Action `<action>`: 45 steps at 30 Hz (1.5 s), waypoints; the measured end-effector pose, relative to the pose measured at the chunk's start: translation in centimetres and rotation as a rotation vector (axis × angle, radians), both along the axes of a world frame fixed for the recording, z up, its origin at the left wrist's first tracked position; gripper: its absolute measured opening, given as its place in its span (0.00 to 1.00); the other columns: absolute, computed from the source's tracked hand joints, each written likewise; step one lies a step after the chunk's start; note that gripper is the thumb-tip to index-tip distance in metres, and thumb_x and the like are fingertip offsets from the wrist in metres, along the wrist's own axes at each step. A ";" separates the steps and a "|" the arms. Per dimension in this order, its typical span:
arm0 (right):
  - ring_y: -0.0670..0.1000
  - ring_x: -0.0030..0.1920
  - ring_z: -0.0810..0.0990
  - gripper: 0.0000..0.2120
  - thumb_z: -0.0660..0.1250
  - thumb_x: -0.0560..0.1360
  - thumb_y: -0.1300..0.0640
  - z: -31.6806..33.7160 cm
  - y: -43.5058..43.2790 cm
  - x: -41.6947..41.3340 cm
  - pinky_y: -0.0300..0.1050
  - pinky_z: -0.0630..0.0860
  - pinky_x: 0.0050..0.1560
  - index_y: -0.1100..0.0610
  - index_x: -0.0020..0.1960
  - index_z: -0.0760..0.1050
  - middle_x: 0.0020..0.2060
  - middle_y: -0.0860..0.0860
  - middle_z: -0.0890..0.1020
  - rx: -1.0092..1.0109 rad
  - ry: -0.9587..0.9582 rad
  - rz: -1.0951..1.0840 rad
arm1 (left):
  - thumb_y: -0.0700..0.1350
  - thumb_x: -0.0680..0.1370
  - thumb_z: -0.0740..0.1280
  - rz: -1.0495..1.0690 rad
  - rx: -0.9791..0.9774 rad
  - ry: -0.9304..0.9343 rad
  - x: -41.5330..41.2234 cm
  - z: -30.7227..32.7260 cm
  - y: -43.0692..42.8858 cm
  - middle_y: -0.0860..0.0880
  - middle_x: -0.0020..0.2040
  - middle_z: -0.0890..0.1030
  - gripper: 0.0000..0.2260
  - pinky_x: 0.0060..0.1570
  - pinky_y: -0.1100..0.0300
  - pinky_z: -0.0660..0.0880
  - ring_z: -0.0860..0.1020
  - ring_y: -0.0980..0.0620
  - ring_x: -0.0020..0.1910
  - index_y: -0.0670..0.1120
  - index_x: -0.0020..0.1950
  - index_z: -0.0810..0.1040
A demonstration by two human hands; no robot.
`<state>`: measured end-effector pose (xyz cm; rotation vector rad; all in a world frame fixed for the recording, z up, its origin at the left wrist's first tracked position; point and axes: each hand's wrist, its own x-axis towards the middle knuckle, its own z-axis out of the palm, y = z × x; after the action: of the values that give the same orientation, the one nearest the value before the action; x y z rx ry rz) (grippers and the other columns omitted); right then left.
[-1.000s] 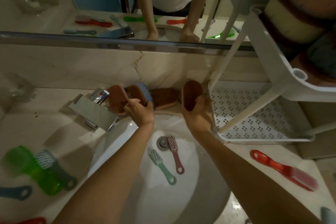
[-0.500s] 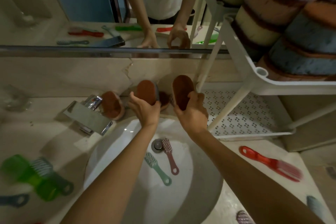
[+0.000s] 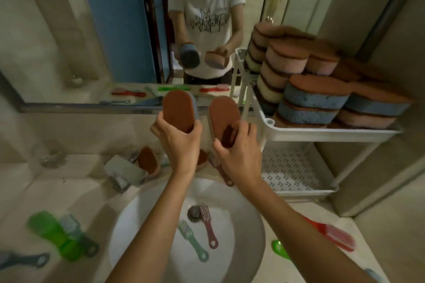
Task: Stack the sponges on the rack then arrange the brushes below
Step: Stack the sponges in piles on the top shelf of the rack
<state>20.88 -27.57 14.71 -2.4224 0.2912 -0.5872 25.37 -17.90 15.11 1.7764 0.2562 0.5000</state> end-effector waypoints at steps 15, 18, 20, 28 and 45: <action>0.52 0.47 0.73 0.21 0.67 0.73 0.46 15.1 -6.5 -1.2 0.41 0.68 0.42 0.56 0.59 0.66 0.51 0.50 0.70 -0.009 -0.400 -0.097 | 0.52 0.69 0.72 -0.232 -0.037 -0.190 0.2 15.1 -6.0 0.47 0.57 0.75 0.29 0.41 0.61 0.70 0.76 0.49 0.52 0.46 0.65 0.65; 0.50 0.48 0.72 0.23 0.64 0.74 0.45 16.9 -9.9 -1.2 0.41 0.65 0.45 0.55 0.65 0.65 0.55 0.51 0.70 0.014 -0.369 -0.168 | 0.52 0.70 0.72 -0.323 -0.045 -0.147 0.9 17.4 -8.8 0.46 0.58 0.74 0.30 0.42 0.60 0.71 0.75 0.49 0.51 0.45 0.66 0.64; 0.55 0.53 0.74 0.24 0.63 0.75 0.45 17.9 -12.8 -1.2 0.42 0.66 0.47 0.51 0.68 0.64 0.59 0.54 0.70 0.045 -0.344 -0.201 | 0.53 0.72 0.70 -0.416 -0.091 -0.096 1.3 18.7 -10.8 0.46 0.61 0.73 0.30 0.49 0.59 0.71 0.75 0.48 0.54 0.45 0.68 0.61; 0.49 0.49 0.75 0.23 0.63 0.77 0.47 17.8 -23.5 0.7 0.42 0.71 0.47 0.49 0.70 0.68 0.59 0.54 0.77 0.063 -0.154 -0.197 | 0.65 0.63 0.67 -0.804 -0.181 0.139 6.1 19.9 -18.8 0.43 0.63 0.74 0.44 0.46 0.55 0.79 0.77 0.45 0.58 0.44 0.71 0.61; 0.57 0.57 0.78 0.22 0.61 0.74 0.38 14.1 -26.6 5.7 0.50 0.76 0.54 0.45 0.64 0.73 0.62 0.55 0.76 -0.031 0.077 -0.125 | 0.57 0.69 0.70 -0.819 -0.549 0.230 9.5 16.3 -20.8 0.40 0.64 0.74 0.33 0.57 0.40 0.76 0.75 0.41 0.61 0.44 0.69 0.65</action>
<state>26.61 -54.15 28.78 -2.4734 0.4716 -0.5579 34.90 -38.66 31.46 1.2451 -0.1741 -0.3414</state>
